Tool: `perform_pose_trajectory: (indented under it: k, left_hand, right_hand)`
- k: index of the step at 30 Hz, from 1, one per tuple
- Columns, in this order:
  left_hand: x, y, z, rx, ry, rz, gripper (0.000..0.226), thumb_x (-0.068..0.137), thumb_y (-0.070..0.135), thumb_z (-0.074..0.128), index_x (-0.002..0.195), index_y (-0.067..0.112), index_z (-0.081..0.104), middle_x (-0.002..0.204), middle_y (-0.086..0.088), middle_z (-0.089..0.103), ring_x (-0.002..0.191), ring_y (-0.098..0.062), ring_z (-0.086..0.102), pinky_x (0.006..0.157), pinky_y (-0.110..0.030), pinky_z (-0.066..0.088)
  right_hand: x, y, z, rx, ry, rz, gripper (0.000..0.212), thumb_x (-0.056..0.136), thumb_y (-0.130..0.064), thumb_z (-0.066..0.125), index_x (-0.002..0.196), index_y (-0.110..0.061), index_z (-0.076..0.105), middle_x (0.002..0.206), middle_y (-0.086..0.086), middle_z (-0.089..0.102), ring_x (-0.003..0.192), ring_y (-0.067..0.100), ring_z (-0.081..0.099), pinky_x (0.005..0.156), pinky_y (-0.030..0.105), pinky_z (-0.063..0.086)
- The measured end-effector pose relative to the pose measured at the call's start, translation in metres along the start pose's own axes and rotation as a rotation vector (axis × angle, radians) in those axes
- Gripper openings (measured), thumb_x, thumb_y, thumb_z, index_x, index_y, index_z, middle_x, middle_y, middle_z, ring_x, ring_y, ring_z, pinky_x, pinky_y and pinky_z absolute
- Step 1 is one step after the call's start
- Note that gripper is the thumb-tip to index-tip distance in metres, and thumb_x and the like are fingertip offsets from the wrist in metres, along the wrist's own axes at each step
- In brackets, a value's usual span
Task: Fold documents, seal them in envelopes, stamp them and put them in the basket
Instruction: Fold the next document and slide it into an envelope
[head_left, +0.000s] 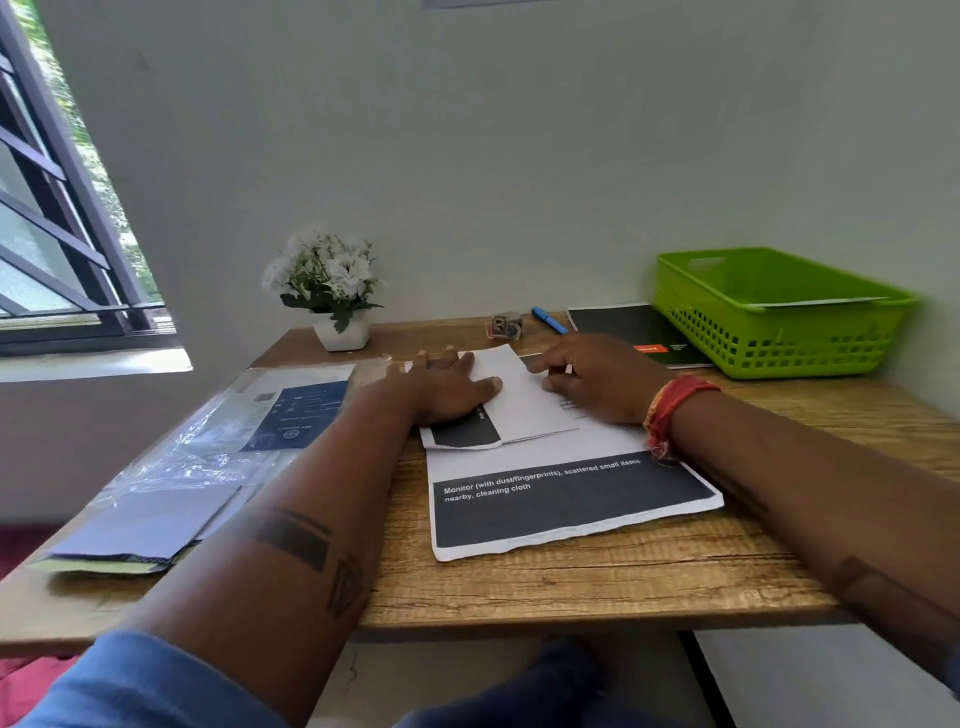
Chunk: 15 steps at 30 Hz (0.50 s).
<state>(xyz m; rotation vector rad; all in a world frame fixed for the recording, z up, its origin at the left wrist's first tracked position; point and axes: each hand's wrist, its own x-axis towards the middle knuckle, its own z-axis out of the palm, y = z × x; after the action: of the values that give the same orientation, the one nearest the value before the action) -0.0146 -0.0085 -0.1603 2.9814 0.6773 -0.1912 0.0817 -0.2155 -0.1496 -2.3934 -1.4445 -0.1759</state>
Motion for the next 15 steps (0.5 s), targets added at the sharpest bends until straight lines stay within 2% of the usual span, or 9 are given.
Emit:
perform_pose_trajectory:
  k: [3, 5, 8, 13, 15]
  left_hand:
    - [0.001, 0.000, -0.001, -0.002, -0.012, 0.011, 0.081, 0.094, 0.076, 0.018, 0.160, 0.033, 0.003, 0.168, 0.005, -0.009, 0.155, -0.030, -0.008, 0.120, -0.063, -0.002]
    - [0.002, -0.001, -0.001, 0.000, -0.016, 0.012, 0.080, 0.095, 0.076, 0.018, 0.160, 0.033, 0.002, 0.168, 0.005, -0.009, 0.155, -0.031, -0.008, 0.120, -0.063, -0.002]
    - [0.002, 0.000, -0.001, 0.000, -0.022, 0.011, 0.080, 0.095, 0.076, 0.019, 0.160, 0.033, 0.002, 0.168, 0.005, -0.010, 0.155, -0.031, -0.008, 0.120, -0.063, -0.002]
    - [0.000, 0.001, -0.002, 0.004, -0.024, 0.013, 0.080, 0.095, 0.075, 0.019, 0.160, 0.032, 0.002, 0.168, 0.004, -0.010, 0.155, -0.031, -0.008, 0.120, -0.063, -0.001]
    - [0.000, 0.001, -0.002, 0.002, -0.025, 0.012, 0.082, 0.094, 0.076, 0.019, 0.160, 0.032, 0.002, 0.168, 0.004, -0.010, 0.155, -0.031, -0.008, 0.120, -0.064, 0.000]
  right_hand:
    - [0.001, 0.002, -0.002, 0.067, 0.023, 0.086, 0.027, 0.092, -0.031, 0.069, 0.118, -0.025, 0.069, 0.106, -0.005, 0.066, 0.098, 0.014, 0.060, 0.074, 0.019, 0.038]
    - [-0.002, 0.003, -0.004, 0.150, 0.000, 0.122, 0.031, 0.087, -0.037, 0.074, 0.115, -0.028, 0.066, 0.103, -0.007, 0.065, 0.088, 0.009, 0.057, 0.068, 0.015, 0.037]
    - [-0.010, 0.007, -0.014, 0.232, -0.109, 0.145, 0.041, 0.082, -0.040, 0.079, 0.118, -0.033, 0.062, 0.105, -0.009, 0.062, 0.085, 0.005, 0.056, 0.071, 0.017, 0.040]
    - [-0.015, 0.014, -0.031, 0.242, -0.357, 0.118, 0.060, 0.079, -0.043, 0.080, 0.132, -0.039, 0.052, 0.118, -0.013, 0.056, 0.102, 0.006, 0.055, 0.086, 0.024, 0.044]
    - [-0.017, 0.016, -0.036, 0.265, -0.391, 0.117, 0.063, 0.079, -0.046, 0.079, 0.134, -0.041, 0.051, 0.120, -0.016, 0.055, 0.106, 0.006, 0.054, 0.091, 0.025, 0.044]
